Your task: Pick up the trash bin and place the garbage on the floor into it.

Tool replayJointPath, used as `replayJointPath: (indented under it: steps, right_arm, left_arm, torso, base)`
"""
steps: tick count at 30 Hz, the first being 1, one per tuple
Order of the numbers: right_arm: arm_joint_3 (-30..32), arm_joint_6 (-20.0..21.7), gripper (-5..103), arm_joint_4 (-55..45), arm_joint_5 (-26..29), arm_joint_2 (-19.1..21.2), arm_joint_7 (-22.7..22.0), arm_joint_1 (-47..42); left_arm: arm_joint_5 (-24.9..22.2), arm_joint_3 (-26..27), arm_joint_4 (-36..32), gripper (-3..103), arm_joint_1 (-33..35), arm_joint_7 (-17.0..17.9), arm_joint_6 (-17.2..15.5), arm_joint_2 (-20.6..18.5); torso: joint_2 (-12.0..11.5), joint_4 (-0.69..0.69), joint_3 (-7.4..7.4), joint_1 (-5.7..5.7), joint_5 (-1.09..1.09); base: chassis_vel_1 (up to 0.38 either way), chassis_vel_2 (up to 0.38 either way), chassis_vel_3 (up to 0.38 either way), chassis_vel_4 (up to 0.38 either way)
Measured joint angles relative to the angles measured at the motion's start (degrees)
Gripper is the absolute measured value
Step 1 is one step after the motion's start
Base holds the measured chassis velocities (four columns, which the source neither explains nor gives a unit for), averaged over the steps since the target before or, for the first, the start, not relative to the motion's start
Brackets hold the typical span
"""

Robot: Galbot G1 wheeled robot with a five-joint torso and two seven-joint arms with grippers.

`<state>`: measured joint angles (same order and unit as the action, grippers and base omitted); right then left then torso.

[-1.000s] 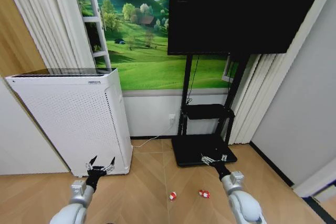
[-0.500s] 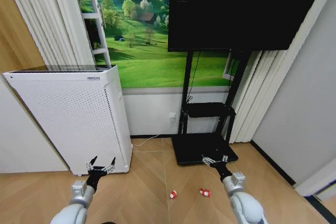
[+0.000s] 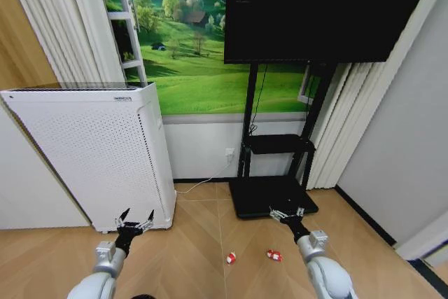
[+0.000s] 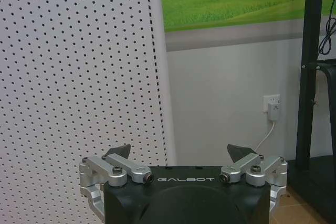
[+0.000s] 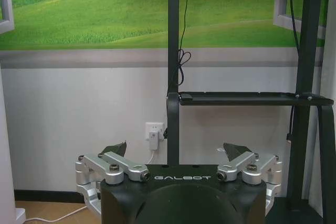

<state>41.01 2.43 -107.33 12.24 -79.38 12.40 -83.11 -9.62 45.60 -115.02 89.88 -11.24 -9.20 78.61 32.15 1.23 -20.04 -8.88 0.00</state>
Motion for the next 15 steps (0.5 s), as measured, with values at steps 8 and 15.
replayJointPath:
  steps: [8, 15]
  right_arm:
    - [0.0, 0.41, 100, -0.23, -0.28, -0.15, -0.03, -0.22]
    - [-0.24, 0.7, 100, -0.25, -0.38, -0.21, -0.11, -0.04]
  left_arm:
    - [-0.12, 0.03, 0.5, 100, -0.08, -0.38, 0.34, 0.09]
    - [-0.26, 0.14, 0.84, 100, -0.21, -0.61, 0.6, 0.01]
  torso:
    - [-1.94, 0.0, 1.18, 0.76, 0.0]
    - [-3.67, 0.0, 2.22, 1.45, 0.0]
  base:
    - [0.0, 0.0, 0.0, 0.0]
    - [0.0, 0.0, 0.0, 0.0]
